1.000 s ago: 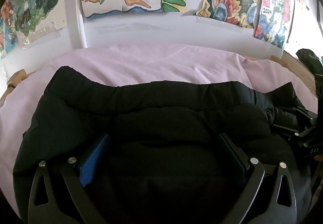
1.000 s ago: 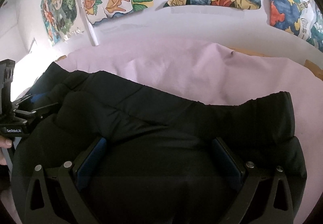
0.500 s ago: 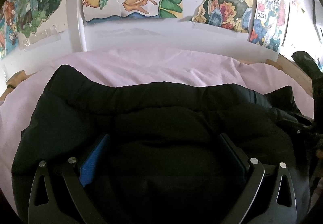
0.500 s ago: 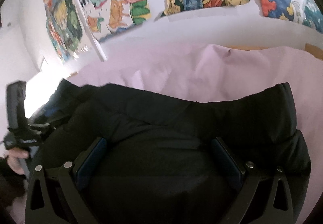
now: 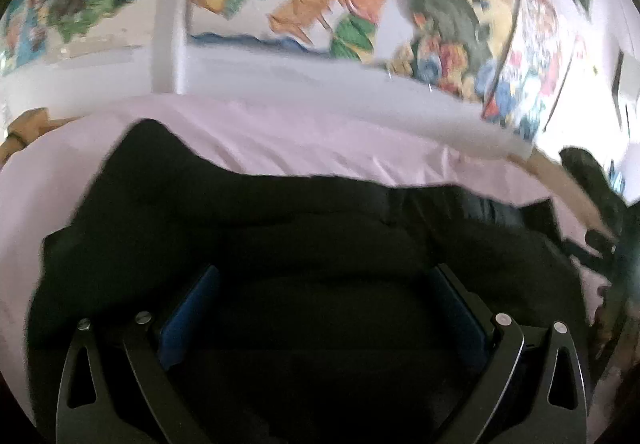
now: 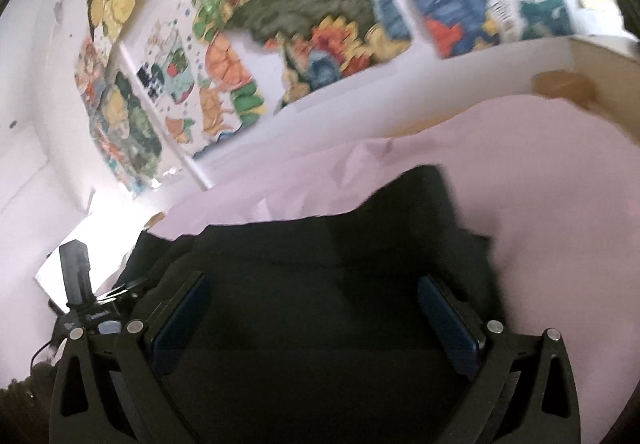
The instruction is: Fold large clothes
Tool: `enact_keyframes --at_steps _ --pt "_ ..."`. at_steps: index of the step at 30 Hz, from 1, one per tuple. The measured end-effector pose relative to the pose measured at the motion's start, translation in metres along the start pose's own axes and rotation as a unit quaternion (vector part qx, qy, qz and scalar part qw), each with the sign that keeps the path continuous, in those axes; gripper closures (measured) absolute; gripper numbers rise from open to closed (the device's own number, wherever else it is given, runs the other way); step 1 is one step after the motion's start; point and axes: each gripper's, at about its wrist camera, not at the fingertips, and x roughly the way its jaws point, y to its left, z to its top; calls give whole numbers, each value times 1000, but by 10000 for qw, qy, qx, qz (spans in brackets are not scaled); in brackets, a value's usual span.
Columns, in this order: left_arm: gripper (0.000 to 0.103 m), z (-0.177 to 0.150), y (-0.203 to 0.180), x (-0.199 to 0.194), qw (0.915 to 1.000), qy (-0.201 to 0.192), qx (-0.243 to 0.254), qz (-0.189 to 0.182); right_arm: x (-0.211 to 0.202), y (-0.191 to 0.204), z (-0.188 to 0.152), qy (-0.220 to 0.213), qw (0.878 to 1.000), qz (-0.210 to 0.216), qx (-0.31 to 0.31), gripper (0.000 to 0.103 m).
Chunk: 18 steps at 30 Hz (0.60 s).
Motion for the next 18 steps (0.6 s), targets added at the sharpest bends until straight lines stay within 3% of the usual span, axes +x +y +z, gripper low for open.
enact_keyframes --at_steps 5,10,14,18 --pt "1 7 30 -45 9974 -180 -555 -429 -21 -20 3 140 9999 -82 -46 0" --pt "1 3 58 -84 9967 18 -775 -255 -21 -38 -9 625 9980 19 -82 0" --pt "1 -18 84 -111 9973 261 -677 -91 -11 -33 -20 1094 9928 -5 -494 0" --pt "1 -42 109 -123 9953 593 -727 -261 2 -36 -31 1591 9858 248 -474 0"
